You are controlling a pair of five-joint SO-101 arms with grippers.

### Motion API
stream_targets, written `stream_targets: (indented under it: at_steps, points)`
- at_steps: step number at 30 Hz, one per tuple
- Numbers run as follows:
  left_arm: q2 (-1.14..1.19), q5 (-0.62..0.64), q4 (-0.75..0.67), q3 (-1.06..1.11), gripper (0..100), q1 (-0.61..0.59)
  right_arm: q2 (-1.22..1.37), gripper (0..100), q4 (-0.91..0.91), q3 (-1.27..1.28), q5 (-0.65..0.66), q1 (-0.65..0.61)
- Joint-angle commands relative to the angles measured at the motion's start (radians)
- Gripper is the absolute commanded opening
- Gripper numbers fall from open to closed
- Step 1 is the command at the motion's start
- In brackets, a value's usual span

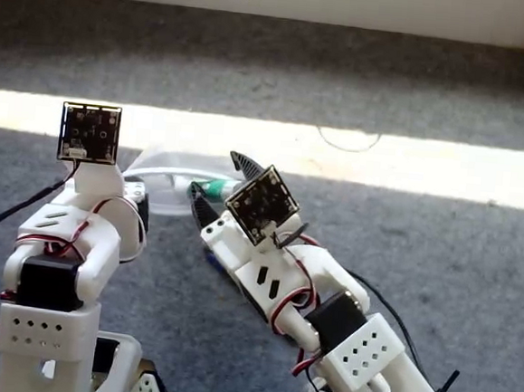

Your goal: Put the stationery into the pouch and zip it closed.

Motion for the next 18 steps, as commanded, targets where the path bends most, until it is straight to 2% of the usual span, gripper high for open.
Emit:
stream_targets:
  at_steps: [1, 6, 14, 18]
  points:
    - [-0.013, -0.009, -0.014, -0.004, 1, -0.013, -0.002, 21.3, 0.061, -0.094, 0.003, -0.045]
    - [-0.013, -0.009, -0.014, -0.004, 1, -0.013, -0.002, 21.3, 0.145, -0.165, 0.003, -0.087]
    - [-0.013, -0.009, -0.014, -0.004, 1, -0.013, -0.007, 21.7, 0.2, -0.217, 0.002, -0.082]
    - [-0.013, -0.009, -0.014, -0.004, 1, -0.013, -0.091, 21.4, 0.274, -0.254, 0.003, -0.081]
